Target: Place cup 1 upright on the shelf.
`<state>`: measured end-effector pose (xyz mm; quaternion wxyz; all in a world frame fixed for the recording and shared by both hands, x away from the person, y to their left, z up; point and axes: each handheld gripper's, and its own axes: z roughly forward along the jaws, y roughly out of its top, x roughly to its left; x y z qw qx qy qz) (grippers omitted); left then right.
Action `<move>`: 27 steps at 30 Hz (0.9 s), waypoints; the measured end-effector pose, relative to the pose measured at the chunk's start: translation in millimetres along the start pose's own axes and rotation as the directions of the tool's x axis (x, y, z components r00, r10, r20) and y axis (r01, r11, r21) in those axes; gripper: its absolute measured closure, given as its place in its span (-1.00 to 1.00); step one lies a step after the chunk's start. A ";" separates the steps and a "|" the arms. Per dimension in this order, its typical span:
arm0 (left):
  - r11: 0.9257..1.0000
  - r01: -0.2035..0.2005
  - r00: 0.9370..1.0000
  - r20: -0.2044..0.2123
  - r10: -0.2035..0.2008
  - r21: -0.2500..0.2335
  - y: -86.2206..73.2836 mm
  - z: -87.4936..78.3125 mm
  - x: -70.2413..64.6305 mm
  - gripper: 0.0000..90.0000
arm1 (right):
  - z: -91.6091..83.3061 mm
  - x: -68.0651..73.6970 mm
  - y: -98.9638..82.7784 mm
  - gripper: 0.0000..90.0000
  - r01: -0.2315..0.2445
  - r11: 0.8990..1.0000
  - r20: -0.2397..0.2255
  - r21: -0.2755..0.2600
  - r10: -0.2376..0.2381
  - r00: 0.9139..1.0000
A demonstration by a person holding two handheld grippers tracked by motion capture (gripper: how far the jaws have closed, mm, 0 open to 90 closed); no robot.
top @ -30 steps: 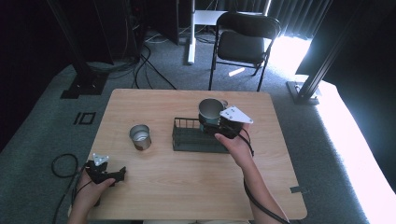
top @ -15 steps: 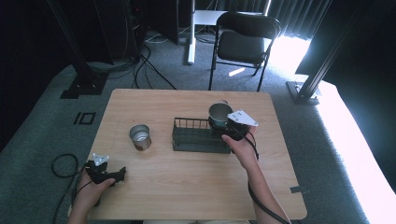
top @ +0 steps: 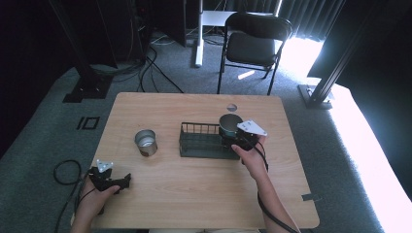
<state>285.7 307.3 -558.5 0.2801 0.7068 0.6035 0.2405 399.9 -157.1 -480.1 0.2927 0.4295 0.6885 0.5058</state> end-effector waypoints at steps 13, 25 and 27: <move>1.000 0.000 1.000 0.000 0.000 0.000 0.0 0.0 0.0 -0.99 | 0.9 1.8 -4.5 -0.70 0.001 1.000 0.008 -0.014 -0.001 1.000; 1.000 0.000 1.000 0.000 0.000 0.000 0.0 0.0 0.0 -0.99 | -3.8 4.2 -5.7 -0.75 -0.017 1.000 0.001 -0.023 0.017 1.000; 1.000 0.000 1.000 0.000 0.000 0.000 0.0 0.0 0.0 -0.99 | -6.5 5.1 -4.8 -0.76 0.003 1.000 0.000 -0.019 -0.003 1.000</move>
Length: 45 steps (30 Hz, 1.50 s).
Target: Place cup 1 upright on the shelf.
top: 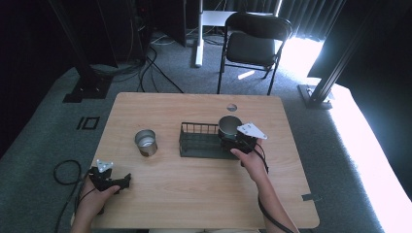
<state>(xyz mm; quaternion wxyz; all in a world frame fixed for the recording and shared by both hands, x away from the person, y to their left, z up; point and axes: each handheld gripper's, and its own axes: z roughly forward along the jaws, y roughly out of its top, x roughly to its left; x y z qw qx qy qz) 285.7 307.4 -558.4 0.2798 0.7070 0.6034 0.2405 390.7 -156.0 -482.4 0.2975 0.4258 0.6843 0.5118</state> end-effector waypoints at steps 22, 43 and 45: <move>1.000 0.000 1.000 0.000 0.000 0.000 0.0 0.0 0.0 -0.99 | -27.6 -5.6 -13.6 -0.76 0.022 1.000 -0.033 0.007 -0.022 0.999; 1.000 0.000 1.000 0.000 0.000 0.000 0.0 0.0 0.0 -0.99 | -62.0 -21.7 -38.9 -0.76 0.033 0.999 -0.030 0.032 -0.032 0.999; 1.000 0.000 1.000 0.000 0.000 0.000 0.0 0.0 0.0 -0.99 | -64.0 -24.3 -43.5 -0.76 0.037 0.998 -0.022 0.042 -0.036 0.999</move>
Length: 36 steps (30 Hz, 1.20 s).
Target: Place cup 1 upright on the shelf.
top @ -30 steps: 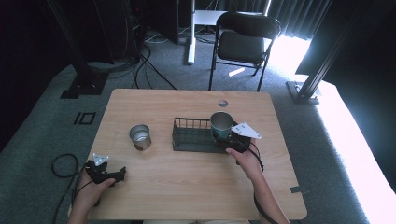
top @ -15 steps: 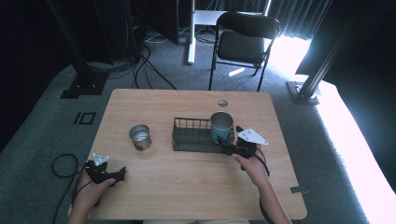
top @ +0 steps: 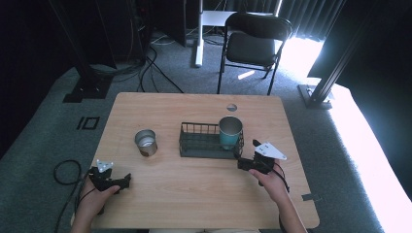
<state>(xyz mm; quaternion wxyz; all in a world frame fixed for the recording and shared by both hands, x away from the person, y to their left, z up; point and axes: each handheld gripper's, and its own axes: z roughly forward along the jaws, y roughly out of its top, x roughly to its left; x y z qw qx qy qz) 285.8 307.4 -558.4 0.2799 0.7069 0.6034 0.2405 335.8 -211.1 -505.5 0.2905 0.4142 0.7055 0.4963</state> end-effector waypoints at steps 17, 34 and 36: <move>1.000 -0.002 1.000 0.000 0.002 0.001 0.0 -0.1 0.1 -0.99 | -17.5 -22.4 -32.5 -0.76 -0.018 0.997 0.045 0.075 0.015 0.999; 1.000 -0.002 1.000 0.000 0.002 0.001 0.0 -0.1 0.1 -0.99 | -33.6 -42.6 -59.2 -0.76 -0.047 0.980 0.074 0.195 0.033 0.997; 1.000 -0.002 1.000 0.000 0.002 0.001 0.0 -0.1 0.1 -0.99 | -36.2 -45.4 -61.2 -0.76 -0.050 0.975 0.085 0.216 0.032 0.996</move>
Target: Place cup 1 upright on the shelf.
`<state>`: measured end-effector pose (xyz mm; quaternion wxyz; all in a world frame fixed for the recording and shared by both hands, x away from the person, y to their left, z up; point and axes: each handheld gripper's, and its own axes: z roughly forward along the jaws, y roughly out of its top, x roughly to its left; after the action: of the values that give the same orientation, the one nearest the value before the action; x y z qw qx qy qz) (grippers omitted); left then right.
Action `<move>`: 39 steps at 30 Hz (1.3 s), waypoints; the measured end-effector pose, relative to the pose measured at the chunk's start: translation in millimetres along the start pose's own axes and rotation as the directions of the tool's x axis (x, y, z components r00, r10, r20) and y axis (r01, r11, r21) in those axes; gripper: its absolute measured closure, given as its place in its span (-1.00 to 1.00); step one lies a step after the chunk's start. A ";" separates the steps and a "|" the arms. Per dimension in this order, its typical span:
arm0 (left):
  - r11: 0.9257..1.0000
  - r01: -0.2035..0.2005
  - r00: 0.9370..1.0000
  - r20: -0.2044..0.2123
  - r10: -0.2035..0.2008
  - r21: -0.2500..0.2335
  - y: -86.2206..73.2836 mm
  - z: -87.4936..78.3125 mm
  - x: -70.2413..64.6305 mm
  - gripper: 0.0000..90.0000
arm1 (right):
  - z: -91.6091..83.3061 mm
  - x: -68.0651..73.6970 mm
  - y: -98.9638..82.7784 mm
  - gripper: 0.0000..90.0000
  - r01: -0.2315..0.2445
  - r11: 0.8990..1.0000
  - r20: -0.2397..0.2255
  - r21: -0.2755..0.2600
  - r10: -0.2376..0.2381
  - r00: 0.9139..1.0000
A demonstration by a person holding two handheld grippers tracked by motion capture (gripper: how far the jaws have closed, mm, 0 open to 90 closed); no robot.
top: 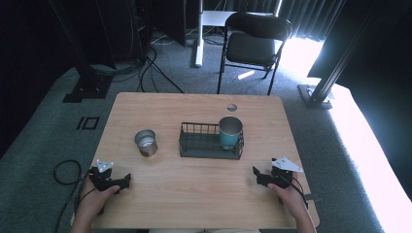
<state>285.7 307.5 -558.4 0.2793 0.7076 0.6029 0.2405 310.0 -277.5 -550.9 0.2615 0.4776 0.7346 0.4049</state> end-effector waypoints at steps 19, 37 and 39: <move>1.000 0.000 1.000 0.000 0.000 0.000 0.0 0.0 0.0 -0.99 | -11.5 -27.6 -12.6 -0.76 -0.118 0.992 0.152 0.051 0.109 0.982; 1.000 0.001 1.000 0.001 -0.001 -0.001 0.0 0.0 0.1 -0.99 | -7.8 -34.3 -15.0 -0.76 -0.146 0.972 0.168 0.184 0.115 0.979; 1.000 0.000 1.000 0.000 0.000 0.000 0.0 -0.1 0.0 -0.99 | -7.8 -34.4 -15.0 -0.76 -0.147 0.972 0.167 0.184 0.116 0.979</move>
<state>285.7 307.5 -558.4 0.2795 0.7074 0.6030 0.2403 310.7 -314.8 -559.4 0.2424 0.5786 0.7148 0.3089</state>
